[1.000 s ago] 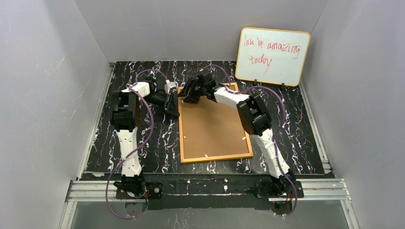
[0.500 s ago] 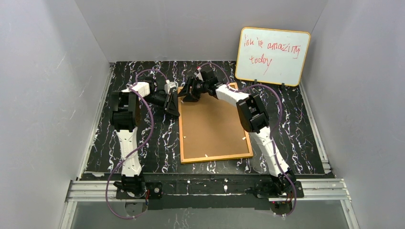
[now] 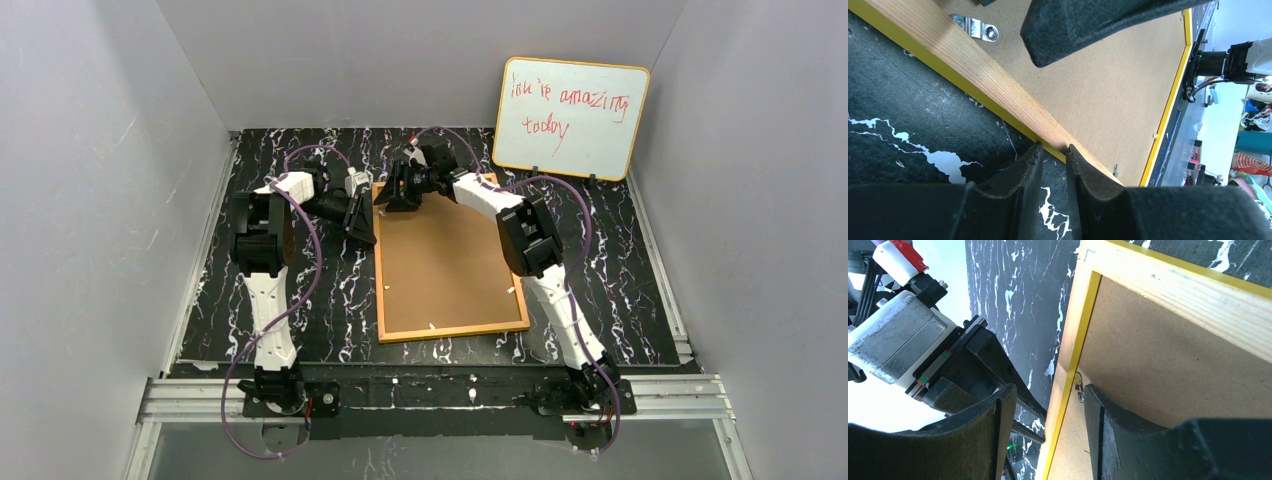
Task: Put the photo into the frame
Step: Install the photo frame at the center of the board.
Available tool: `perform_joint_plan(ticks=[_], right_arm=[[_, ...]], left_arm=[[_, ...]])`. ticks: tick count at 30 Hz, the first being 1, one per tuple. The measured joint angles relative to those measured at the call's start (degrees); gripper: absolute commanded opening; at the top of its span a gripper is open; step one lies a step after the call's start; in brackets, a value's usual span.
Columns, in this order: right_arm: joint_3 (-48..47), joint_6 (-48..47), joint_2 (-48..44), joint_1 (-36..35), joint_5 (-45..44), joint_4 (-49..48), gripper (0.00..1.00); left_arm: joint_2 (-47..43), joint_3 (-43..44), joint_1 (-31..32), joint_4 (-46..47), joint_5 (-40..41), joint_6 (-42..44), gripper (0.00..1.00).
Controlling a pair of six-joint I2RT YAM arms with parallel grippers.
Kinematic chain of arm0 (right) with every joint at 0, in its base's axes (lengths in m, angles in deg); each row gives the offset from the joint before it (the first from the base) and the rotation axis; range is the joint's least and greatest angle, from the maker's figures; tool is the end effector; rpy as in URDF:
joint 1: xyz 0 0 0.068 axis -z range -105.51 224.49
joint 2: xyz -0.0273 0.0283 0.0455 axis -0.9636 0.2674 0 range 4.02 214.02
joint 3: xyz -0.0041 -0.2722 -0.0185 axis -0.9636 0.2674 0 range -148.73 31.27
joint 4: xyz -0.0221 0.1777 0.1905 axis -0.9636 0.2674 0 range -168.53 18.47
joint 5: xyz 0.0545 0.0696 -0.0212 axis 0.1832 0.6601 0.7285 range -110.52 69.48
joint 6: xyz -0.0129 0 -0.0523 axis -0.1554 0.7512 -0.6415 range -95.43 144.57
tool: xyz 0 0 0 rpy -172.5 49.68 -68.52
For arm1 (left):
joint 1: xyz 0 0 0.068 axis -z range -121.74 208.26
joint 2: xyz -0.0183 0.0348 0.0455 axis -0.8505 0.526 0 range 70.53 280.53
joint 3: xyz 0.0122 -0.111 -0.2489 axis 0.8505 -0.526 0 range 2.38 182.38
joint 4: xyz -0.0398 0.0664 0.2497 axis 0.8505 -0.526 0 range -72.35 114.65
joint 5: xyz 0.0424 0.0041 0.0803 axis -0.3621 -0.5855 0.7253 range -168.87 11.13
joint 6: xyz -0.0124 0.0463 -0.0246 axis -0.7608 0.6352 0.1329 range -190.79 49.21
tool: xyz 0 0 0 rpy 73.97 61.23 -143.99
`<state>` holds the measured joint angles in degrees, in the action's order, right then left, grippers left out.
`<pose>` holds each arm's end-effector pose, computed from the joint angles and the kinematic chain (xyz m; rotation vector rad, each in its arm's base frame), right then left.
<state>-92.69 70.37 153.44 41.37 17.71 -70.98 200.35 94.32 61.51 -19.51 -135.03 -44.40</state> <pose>0.4736 0.3352 0.1411 -0.1811 2.4005 1.4493 0.4299 -0.0540 0.1203 0.7357 2.4149 -1.2833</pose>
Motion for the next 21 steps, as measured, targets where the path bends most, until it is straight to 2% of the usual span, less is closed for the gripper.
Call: perform_joint_plan(ticks=[21], right_arm=[[-0.44,-1.86,0.83,-0.94,2.73,-0.48,0.56]], left_arm=[[-0.02,-0.02,0.00,0.00,0.00,0.02,0.21]])
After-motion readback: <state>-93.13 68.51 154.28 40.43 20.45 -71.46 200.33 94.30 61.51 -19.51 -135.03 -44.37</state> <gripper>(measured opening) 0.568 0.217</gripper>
